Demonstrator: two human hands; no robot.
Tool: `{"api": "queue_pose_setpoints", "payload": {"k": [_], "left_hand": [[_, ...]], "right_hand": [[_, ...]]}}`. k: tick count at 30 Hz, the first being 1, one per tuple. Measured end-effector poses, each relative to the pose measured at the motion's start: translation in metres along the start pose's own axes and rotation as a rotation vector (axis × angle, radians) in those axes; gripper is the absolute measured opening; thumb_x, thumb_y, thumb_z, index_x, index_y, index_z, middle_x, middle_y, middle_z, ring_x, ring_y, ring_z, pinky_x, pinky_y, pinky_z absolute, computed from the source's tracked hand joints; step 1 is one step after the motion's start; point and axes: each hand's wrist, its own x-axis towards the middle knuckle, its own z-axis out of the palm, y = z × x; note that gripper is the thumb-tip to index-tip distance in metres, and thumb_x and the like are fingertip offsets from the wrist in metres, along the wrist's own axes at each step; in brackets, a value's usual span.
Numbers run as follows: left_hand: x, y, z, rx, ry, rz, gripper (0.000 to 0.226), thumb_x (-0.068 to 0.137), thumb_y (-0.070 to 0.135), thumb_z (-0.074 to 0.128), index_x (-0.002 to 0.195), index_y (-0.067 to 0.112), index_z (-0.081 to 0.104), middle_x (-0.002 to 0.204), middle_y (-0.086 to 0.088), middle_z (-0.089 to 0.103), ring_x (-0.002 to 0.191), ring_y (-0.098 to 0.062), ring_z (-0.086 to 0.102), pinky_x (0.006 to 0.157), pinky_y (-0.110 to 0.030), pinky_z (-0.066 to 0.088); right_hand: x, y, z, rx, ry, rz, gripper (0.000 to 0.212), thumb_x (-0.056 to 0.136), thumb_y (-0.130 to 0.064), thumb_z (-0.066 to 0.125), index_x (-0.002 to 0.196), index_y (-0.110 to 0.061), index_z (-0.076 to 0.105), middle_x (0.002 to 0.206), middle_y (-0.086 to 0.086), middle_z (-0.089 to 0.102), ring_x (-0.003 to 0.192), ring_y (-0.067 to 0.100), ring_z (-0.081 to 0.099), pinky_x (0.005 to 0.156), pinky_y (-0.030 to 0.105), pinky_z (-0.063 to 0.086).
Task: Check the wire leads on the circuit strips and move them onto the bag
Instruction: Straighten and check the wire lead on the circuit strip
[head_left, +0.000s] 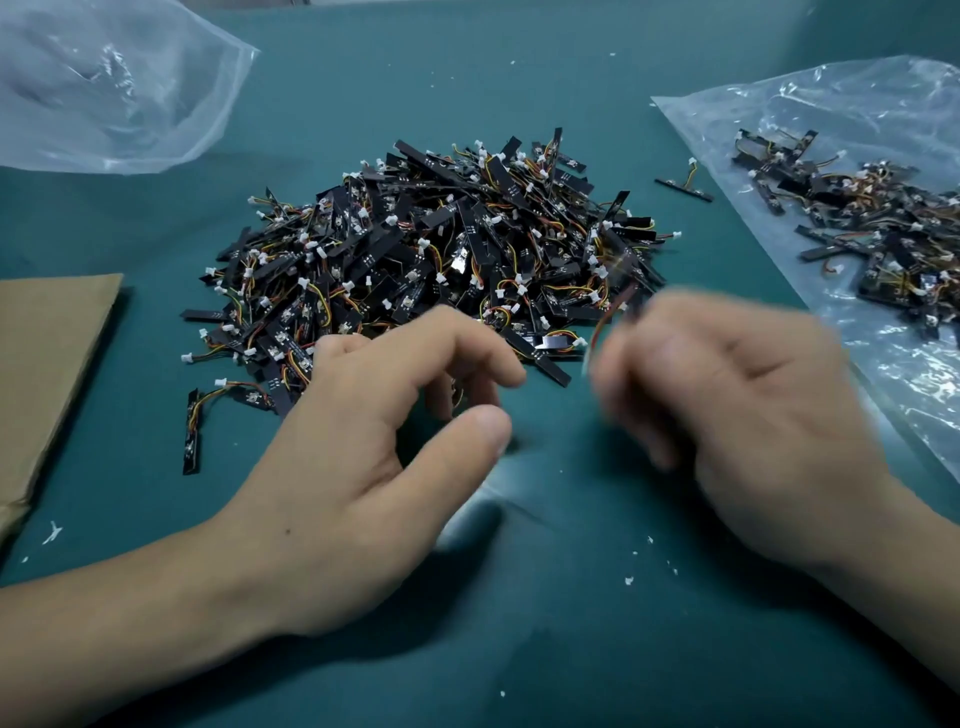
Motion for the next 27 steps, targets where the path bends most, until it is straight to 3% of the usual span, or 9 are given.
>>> {"api": "queue_pose_setpoints", "payload": {"k": [2, 4, 11, 14, 17, 19, 22, 24, 27], "left_hand": [[-0.001, 0.0, -0.002, 0.205, -0.069, 0.028, 0.019, 0.084, 0.033, 0.05, 0.099, 0.034, 0.061, 0.09, 0.019, 0.058, 0.088, -0.008, 0.057, 0.088, -0.038, 0.032], [-0.001, 0.004, -0.001, 0.414, -0.148, 0.084, 0.023, 0.076, 0.032, 0.049, 0.097, 0.035, 0.058, 0.096, 0.019, 0.055, 0.093, -0.009, 0.053, 0.086, -0.044, 0.029], [0.0, 0.011, 0.002, 0.546, -0.136, 0.145, 0.007, 0.082, 0.024, 0.068, 0.084, 0.028, 0.062, 0.094, 0.009, 0.059, 0.088, -0.023, 0.056, 0.081, -0.042, 0.031], [0.004, 0.009, 0.006, 0.567, -0.113, 0.141, 0.017, 0.066, 0.003, 0.084, 0.075, 0.008, 0.071, 0.08, -0.007, 0.066, 0.075, -0.031, 0.063, 0.071, -0.036, 0.026], [0.007, 0.005, 0.007, 0.53, -0.104, 0.204, 0.015, 0.066, -0.001, 0.084, 0.072, 0.003, 0.072, 0.07, -0.01, 0.067, 0.064, -0.03, 0.064, 0.064, -0.037, 0.025], [0.004, 0.003, 0.008, 0.36, -0.068, 0.145, 0.007, 0.074, 0.005, 0.069, 0.077, 0.011, 0.071, 0.069, 0.001, 0.063, 0.061, -0.022, 0.058, 0.059, -0.027, 0.024], [0.0, -0.006, 0.009, 0.127, 0.015, 0.044, 0.026, 0.082, 0.005, 0.061, 0.089, 0.029, 0.064, 0.073, 0.018, 0.053, 0.062, -0.003, 0.048, 0.059, -0.011, 0.032], [0.001, -0.013, 0.003, 0.101, 0.032, 0.064, 0.035, 0.08, 0.0, 0.064, 0.095, 0.031, 0.062, 0.082, 0.023, 0.054, 0.072, -0.002, 0.051, 0.066, -0.013, 0.035], [0.005, -0.017, -0.007, 0.338, 0.071, 0.129, 0.044, 0.068, 0.006, 0.056, 0.102, 0.034, 0.06, 0.104, 0.025, 0.052, 0.093, -0.009, 0.049, 0.08, -0.031, 0.035]], "right_hand": [[0.002, 0.003, -0.003, 0.204, 0.27, 0.092, 0.027, 0.106, -0.04, 0.048, 0.122, -0.027, 0.067, 0.099, -0.004, 0.074, 0.05, 0.014, 0.052, 0.052, 0.019, 0.039], [0.004, 0.006, -0.002, 0.176, 0.309, 0.166, 0.036, 0.101, -0.04, 0.058, 0.134, -0.025, 0.063, 0.106, -0.002, 0.075, 0.051, 0.011, 0.052, 0.05, 0.019, 0.041], [-0.005, 0.002, 0.006, -0.299, -0.118, 0.03, 0.012, 0.096, -0.029, 0.065, 0.094, -0.028, 0.077, 0.074, -0.017, 0.069, 0.065, 0.006, 0.063, 0.06, 0.021, 0.047], [-0.006, -0.001, 0.008, -0.451, -0.251, 0.031, 0.021, 0.09, -0.053, 0.065, 0.093, -0.032, 0.066, 0.067, -0.014, 0.06, 0.058, 0.006, 0.055, 0.054, 0.029, 0.041], [-0.007, -0.005, 0.008, -0.597, -0.329, 0.025, 0.043, 0.077, -0.076, 0.061, 0.094, -0.036, 0.055, 0.07, -0.016, 0.054, 0.059, 0.004, 0.051, 0.054, 0.032, 0.043], [-0.005, -0.006, 0.009, -0.654, -0.35, -0.019, 0.043, 0.077, -0.076, 0.061, 0.092, -0.036, 0.057, 0.07, -0.017, 0.05, 0.062, 0.004, 0.048, 0.057, 0.037, 0.047], [-0.004, -0.003, 0.008, -0.578, -0.344, -0.027, 0.021, 0.087, -0.055, 0.067, 0.088, -0.034, 0.067, 0.073, -0.019, 0.053, 0.07, 0.002, 0.049, 0.064, 0.038, 0.049], [-0.004, -0.003, 0.007, -0.547, -0.341, -0.007, 0.014, 0.09, -0.047, 0.066, 0.088, -0.034, 0.069, 0.075, -0.02, 0.055, 0.073, 0.0, 0.051, 0.067, 0.037, 0.05], [-0.004, -0.003, 0.008, -0.572, -0.345, 0.002, 0.012, 0.093, -0.046, 0.063, 0.09, -0.035, 0.067, 0.079, -0.021, 0.058, 0.076, 0.001, 0.053, 0.068, 0.039, 0.051]]}}
